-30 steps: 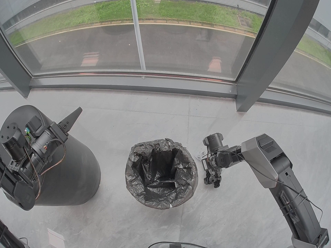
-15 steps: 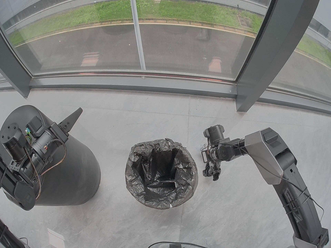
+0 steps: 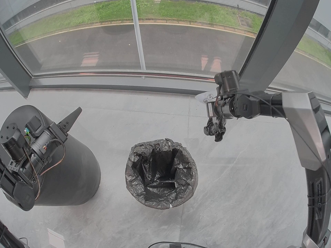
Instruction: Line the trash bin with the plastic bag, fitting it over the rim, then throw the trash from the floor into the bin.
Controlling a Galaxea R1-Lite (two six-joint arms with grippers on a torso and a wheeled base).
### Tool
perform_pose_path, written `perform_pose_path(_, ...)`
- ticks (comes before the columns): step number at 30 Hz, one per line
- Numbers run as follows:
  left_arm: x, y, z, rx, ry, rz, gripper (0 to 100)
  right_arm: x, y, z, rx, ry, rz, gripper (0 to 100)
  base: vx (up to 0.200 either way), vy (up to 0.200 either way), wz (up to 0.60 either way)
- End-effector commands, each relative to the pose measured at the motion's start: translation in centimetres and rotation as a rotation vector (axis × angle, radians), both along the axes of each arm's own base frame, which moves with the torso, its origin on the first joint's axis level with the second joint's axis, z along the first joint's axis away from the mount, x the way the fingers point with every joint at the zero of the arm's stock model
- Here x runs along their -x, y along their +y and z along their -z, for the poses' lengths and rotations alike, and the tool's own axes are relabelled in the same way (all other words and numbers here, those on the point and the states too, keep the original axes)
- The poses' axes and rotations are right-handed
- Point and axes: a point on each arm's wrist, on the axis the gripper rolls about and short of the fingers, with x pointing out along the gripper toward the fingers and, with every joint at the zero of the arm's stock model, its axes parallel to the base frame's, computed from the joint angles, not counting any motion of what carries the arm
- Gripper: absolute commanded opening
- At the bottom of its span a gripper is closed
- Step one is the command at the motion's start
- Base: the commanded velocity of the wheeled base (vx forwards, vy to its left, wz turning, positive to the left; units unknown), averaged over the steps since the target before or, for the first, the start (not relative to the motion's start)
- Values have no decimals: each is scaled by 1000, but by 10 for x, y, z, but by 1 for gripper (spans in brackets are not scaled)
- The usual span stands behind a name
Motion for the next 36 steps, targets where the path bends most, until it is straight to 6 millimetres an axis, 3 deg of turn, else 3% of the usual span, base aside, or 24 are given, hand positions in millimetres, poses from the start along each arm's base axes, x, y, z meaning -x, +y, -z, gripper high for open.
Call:
perform_pose_path(1, 2, 0, -1, 0, -2, 0, 100, 89, 36, -88, -69, -101, -116, 0, 0, 0, 0)
perform_pose_path(7, 1, 0, -1, 1, -2, -1, 100, 162, 87, -83, -23, -120, -159, 0, 0, 0, 0)
perform_pose_path(12, 2, 0, -1, 0, -3, -3, 100, 191, 114, -59, -55, -154, -170, 0, 0, 0, 0)
perform_pose_path(22, 1, 0, 1, -1, 3, -1, 100, 215, 132, 13, -133, -87, -196, 0, 0, 0, 0)
perform_pose_path(28, 1, 0, 1, -1, 5, -1, 100, 225, 149, 45, -175, -123, -246, 0, 0, 0, 0)
perform_pose_path(36, 1, 0, 1, -1, 6, 0, 100, 220, 157, 74, -185, -132, -248, 0, 0, 0, 0)
